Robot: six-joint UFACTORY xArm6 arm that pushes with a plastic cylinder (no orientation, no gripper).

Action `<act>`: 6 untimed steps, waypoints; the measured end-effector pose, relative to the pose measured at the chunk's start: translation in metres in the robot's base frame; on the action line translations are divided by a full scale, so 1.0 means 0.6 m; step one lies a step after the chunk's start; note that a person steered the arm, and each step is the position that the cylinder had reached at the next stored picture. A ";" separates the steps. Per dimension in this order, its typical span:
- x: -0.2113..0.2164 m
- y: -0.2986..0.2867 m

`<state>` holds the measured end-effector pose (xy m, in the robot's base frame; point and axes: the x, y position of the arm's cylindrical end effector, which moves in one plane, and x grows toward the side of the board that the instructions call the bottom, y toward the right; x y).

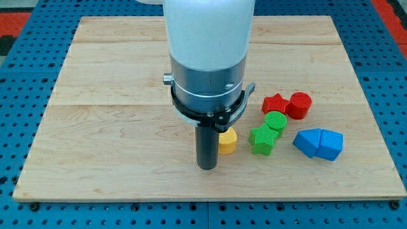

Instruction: Slide the blue triangle up a bit

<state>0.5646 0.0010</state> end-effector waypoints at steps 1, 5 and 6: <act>0.000 0.000; 0.002 0.080; 0.001 0.204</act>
